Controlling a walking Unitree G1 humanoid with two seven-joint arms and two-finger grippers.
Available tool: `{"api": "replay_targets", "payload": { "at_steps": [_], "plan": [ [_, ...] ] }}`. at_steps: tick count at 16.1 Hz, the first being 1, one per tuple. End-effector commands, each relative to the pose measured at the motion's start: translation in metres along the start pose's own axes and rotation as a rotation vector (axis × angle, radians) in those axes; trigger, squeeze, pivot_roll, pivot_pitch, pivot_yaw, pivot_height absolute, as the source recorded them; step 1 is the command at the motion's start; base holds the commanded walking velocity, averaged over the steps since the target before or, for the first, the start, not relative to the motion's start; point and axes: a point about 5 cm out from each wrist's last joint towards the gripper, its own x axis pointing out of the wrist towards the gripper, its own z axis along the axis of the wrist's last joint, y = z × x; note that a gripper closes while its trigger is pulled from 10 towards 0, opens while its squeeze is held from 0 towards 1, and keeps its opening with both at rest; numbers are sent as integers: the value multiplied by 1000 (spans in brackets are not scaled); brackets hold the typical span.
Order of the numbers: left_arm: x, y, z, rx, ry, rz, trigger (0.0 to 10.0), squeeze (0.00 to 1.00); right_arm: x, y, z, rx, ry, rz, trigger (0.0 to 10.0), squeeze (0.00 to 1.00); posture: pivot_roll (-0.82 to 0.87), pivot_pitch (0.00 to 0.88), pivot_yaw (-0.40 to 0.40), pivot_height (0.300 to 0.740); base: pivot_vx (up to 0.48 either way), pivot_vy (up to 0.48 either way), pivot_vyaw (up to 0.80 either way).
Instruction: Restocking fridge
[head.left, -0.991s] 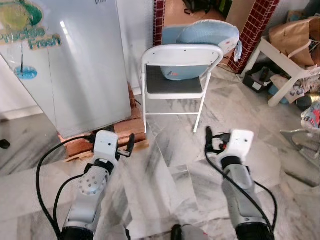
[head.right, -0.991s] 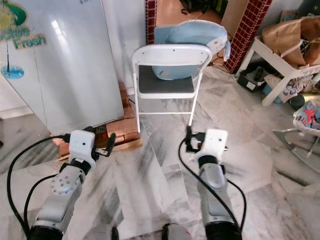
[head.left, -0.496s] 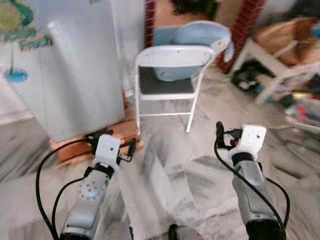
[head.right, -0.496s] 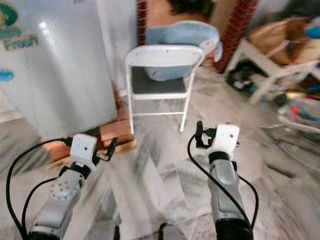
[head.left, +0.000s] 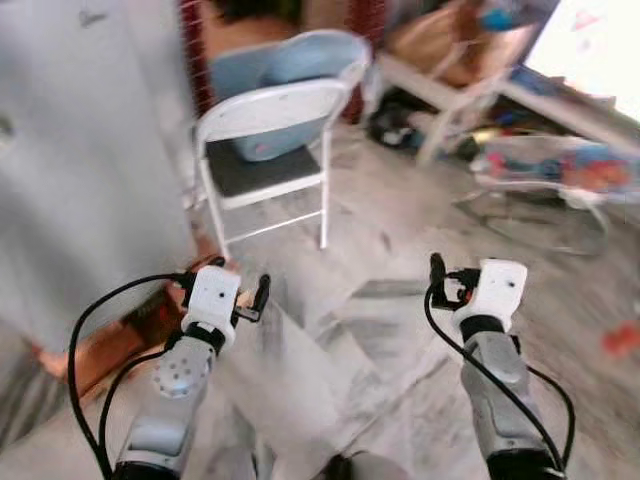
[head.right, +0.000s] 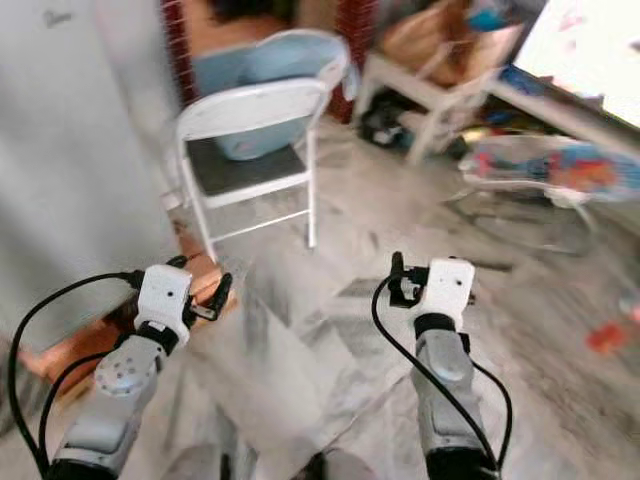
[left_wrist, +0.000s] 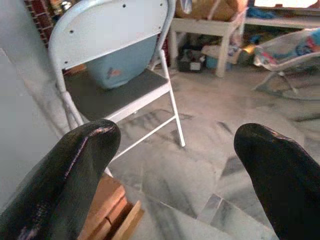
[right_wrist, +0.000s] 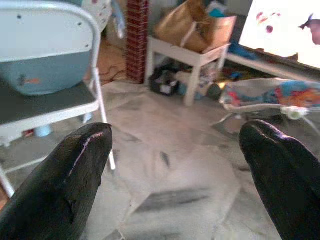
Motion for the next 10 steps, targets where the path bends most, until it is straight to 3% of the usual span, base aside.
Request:
{"api": "replay_targets", "payload": {
  "at_steps": [1,6,10],
  "plan": [
    [-2,6,0,-2,7,26,10000,0,0,3,3,-8,-16,8,10000,0,114,114,-37,740,0,244,-800],
    [0,-3,0,81,-7,-47,10000,0,0,-4,4,-5,-50,-50,10000,0,98,89,30,740,0,0,-704],
    [1,-13,2,101,-15,-86,10000,0,-4,-2,2,-18,-57,-60,10000,0,71,80,56,740,0,0,-217]
  ]
}}
